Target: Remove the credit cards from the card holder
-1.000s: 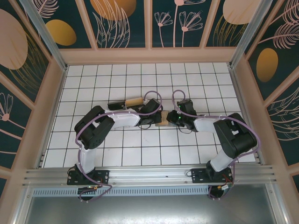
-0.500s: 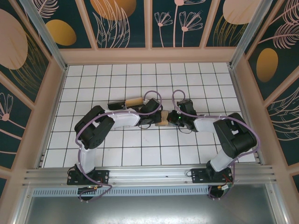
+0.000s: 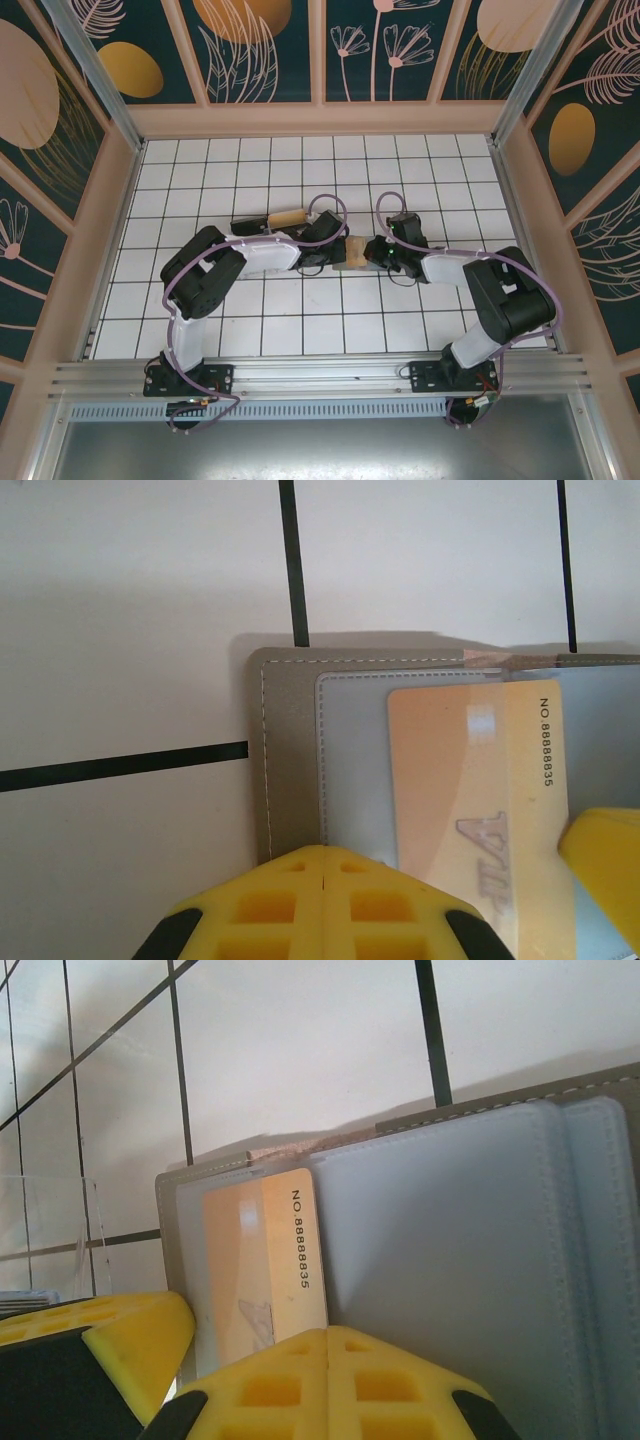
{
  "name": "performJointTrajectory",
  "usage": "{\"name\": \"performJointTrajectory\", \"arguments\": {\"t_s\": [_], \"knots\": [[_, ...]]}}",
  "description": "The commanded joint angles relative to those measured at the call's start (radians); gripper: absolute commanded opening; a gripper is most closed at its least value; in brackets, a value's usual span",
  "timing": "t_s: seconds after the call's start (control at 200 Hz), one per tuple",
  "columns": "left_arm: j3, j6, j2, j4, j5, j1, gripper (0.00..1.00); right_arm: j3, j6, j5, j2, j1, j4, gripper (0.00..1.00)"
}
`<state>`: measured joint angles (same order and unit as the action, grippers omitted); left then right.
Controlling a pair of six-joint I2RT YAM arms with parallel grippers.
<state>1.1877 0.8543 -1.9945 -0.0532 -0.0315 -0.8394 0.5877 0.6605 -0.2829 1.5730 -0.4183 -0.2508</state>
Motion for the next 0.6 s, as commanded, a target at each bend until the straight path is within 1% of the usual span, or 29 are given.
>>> {"name": "performJointTrajectory", "arguments": {"t_s": [0.0,0.025,0.07,0.32,0.415,0.445,0.545,0.595], "knots": [[0.006,0.005,-0.028,-0.034,0.015,0.002,0.00,-0.017,-0.018,-0.012,-0.011,0.009,-0.006,0.09],[0.005,0.005,-0.028,-0.033,0.015,0.003,0.00,-0.019,-0.018,-0.019,-0.005,0.008,-0.014,0.14],[0.006,0.005,-0.029,-0.033,0.016,0.002,0.00,-0.016,-0.017,-0.031,0.005,0.009,-0.025,0.16],[0.007,0.005,-0.033,-0.031,0.022,0.002,0.00,-0.017,-0.004,-0.072,0.055,0.009,-0.071,0.20],[0.010,0.003,-0.033,-0.030,0.023,0.002,0.00,-0.015,-0.003,-0.078,0.065,0.008,-0.076,0.20],[0.009,0.004,-0.033,-0.031,0.022,0.003,0.00,-0.015,-0.002,-0.074,0.066,0.009,-0.075,0.19],[0.010,0.004,-0.035,-0.034,0.021,0.002,0.00,-0.021,-0.007,-0.057,0.054,0.014,-0.063,0.11],[0.009,0.002,-0.034,-0.034,0.021,0.002,0.00,-0.024,-0.014,-0.053,0.043,0.019,-0.054,0.04]]}}
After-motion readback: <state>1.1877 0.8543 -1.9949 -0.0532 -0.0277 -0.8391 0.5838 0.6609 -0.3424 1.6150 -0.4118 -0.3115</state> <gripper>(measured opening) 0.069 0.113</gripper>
